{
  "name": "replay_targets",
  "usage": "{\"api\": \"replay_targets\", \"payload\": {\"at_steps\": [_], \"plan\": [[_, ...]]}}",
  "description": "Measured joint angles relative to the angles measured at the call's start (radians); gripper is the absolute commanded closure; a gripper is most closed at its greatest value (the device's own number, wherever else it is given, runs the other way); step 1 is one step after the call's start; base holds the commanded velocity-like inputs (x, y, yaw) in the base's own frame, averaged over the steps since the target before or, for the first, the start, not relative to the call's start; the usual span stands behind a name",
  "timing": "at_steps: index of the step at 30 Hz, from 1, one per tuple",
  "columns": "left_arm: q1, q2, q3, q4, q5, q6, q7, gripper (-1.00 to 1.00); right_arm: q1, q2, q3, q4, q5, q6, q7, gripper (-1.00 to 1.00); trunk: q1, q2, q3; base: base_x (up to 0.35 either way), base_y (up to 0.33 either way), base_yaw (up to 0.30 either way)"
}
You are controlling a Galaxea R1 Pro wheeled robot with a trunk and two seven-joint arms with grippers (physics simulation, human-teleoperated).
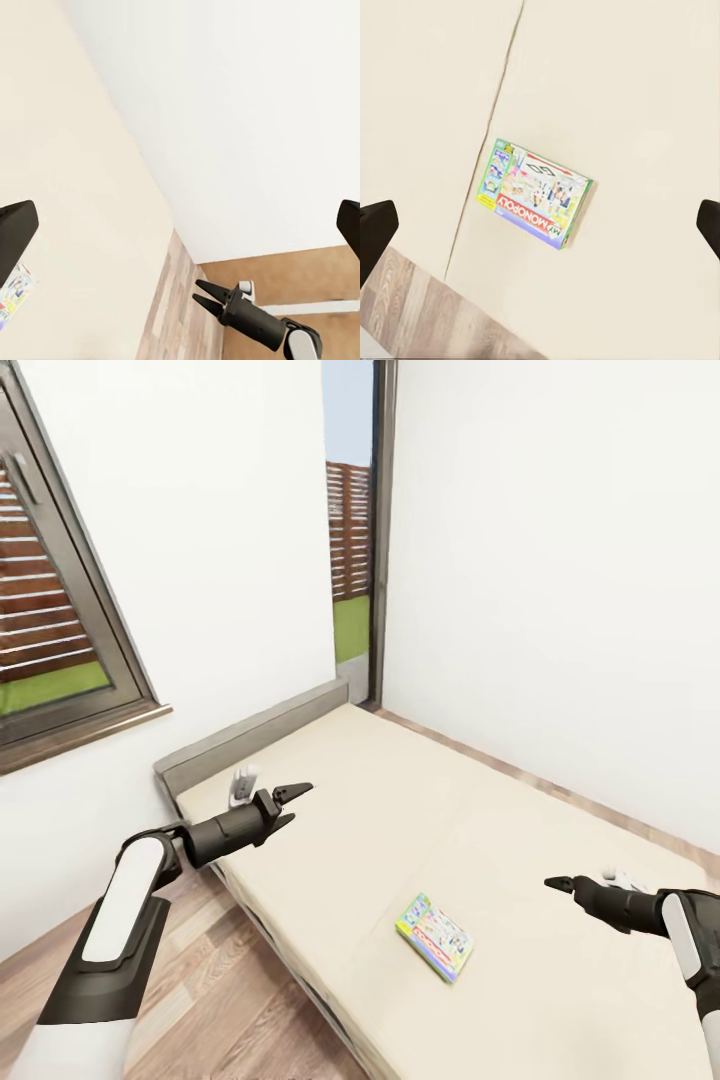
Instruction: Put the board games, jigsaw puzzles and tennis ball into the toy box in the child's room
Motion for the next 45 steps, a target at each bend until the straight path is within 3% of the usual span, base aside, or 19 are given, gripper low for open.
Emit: {"api": "replay_targets", "payload": {"at_steps": [28, 45], "plan": [[0.0, -0.001, -0.003, 0.013, 0.0, -0.002, 0.002, -1.0, -0.002, -0.001, -0.002, 0.003, 0.006, 0.0, 0.0, -1.0, 0.0, 0.0, 0.0, -0.003, 0.066, 0.037], [0.0, -0.003, -0.005, 0.013, 0.0, -0.002, 0.002, -1.0, -0.01, -0.022, -0.003, 0.005, 0.006, 0.001, -0.003, -1.0, 0.0, 0.0, -0.001, 0.0, 0.002, 0.0]]}}
